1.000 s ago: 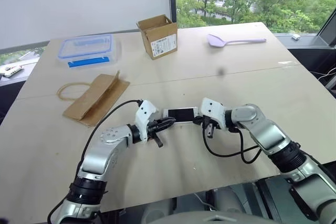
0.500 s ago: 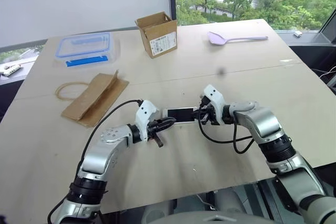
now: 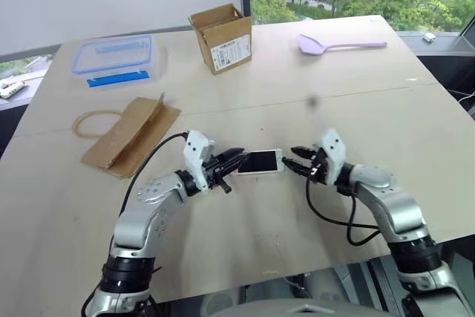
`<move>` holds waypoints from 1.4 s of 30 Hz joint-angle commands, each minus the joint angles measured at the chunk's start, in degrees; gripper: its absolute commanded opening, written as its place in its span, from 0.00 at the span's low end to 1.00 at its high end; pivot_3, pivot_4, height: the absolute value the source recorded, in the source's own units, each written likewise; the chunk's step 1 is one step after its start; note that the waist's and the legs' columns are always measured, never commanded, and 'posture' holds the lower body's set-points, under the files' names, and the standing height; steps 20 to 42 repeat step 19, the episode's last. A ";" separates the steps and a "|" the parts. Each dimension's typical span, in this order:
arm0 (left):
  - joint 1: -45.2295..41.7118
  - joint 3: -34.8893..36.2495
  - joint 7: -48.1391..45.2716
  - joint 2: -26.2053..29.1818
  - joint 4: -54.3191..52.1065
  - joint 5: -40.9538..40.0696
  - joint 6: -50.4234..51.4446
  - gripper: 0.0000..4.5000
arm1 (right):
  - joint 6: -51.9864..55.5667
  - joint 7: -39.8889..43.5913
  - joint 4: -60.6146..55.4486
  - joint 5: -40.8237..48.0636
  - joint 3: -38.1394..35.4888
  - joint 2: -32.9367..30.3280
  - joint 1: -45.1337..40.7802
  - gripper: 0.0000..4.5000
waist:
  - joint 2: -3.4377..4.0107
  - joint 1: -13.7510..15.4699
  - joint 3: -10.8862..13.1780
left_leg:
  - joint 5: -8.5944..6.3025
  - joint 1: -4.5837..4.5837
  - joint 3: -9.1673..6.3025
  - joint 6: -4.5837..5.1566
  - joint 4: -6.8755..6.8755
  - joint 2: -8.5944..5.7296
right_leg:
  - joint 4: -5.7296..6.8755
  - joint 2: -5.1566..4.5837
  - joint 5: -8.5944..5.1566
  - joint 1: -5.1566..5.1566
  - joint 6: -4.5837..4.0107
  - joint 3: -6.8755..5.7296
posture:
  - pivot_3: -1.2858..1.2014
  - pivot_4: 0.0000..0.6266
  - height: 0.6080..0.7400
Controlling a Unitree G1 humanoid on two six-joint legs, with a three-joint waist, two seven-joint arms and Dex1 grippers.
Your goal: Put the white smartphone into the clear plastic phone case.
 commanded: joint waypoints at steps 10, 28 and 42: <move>15.63 8.99 -4.05 8.20 -11.05 -5.99 -0.51 0.98 | -2.04 4.96 -16.47 8.65 -15.09 -13.27 16.62 1.00 | -0.16 0.11 0.71 | -0.01 -0.01 0.06 0.01 0.05 0.07 | -0.02 0.01 -0.28 -0.02 0.00 0.00 | 0.52 0.24 1.00; 22.62 16.92 -3.31 10.31 -13.04 -9.65 0.31 0.98 | -3.24 3.55 -21.72 10.87 -23.10 -14.37 27.07 1.00 | -0.24 0.31 0.77 | -0.01 0.02 0.07 0.01 0.15 0.11 | 0.03 0.02 -0.28 0.02 0.00 0.00 | 0.52 0.24 1.00; 22.62 16.92 -3.31 10.31 -13.04 -9.65 0.31 0.98 | -3.24 3.55 -21.72 10.87 -23.10 -14.37 27.07 1.00 | -0.24 0.31 0.77 | -0.01 0.02 0.07 0.01 0.15 0.11 | 0.03 0.02 -0.28 0.02 0.00 0.00 | 0.52 0.24 1.00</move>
